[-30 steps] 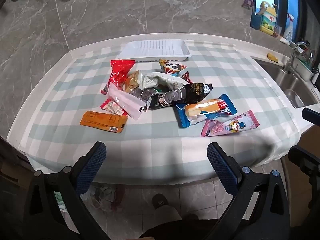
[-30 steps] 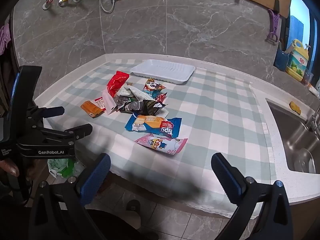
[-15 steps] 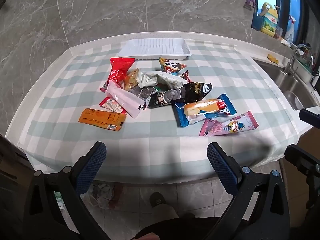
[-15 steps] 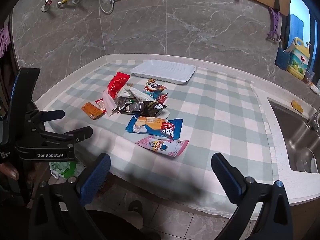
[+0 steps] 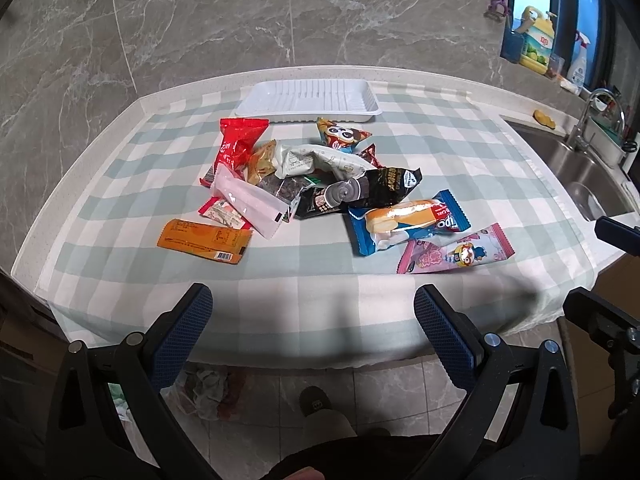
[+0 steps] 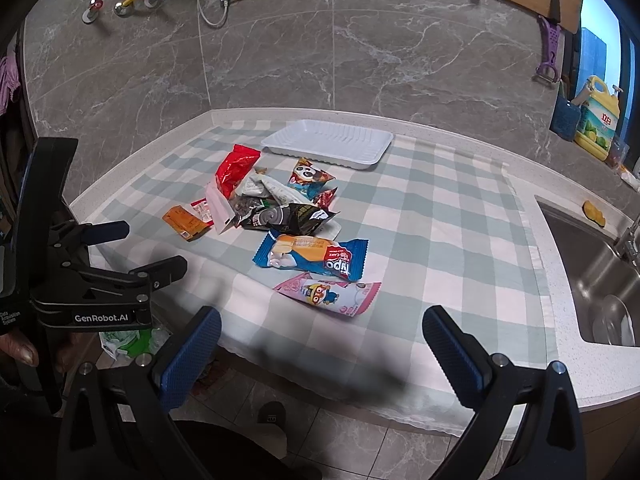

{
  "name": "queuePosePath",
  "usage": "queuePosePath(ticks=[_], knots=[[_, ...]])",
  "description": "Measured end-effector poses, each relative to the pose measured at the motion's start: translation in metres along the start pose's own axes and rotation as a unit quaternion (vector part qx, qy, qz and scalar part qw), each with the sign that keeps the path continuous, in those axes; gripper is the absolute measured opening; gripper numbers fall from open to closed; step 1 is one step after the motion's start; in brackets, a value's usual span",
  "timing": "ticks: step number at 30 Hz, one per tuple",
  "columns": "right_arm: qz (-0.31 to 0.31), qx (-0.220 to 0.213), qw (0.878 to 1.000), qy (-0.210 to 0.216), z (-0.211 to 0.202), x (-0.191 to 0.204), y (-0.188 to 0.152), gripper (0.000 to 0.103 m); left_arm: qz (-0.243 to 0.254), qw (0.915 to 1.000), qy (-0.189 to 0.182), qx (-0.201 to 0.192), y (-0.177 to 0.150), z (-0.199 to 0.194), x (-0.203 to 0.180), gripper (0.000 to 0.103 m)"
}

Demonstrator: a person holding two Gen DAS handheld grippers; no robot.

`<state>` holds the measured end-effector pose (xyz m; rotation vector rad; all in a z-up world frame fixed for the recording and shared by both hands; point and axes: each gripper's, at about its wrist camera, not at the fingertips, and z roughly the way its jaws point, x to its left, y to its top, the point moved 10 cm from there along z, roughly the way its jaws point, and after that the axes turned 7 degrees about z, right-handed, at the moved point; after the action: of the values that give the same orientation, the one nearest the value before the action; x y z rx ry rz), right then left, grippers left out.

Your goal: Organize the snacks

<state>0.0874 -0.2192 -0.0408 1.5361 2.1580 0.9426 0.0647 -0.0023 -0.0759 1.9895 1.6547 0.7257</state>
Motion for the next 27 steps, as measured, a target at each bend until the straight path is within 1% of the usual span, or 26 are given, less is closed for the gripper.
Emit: queuePosePath(ticks=[27], knots=[[0.001, 0.0, 1.0, 0.001, -0.001, 0.0026, 0.0025, 0.103, -0.004, 1.0, 0.005, -0.002, 0.0025, -0.0039, 0.003, 0.102]])
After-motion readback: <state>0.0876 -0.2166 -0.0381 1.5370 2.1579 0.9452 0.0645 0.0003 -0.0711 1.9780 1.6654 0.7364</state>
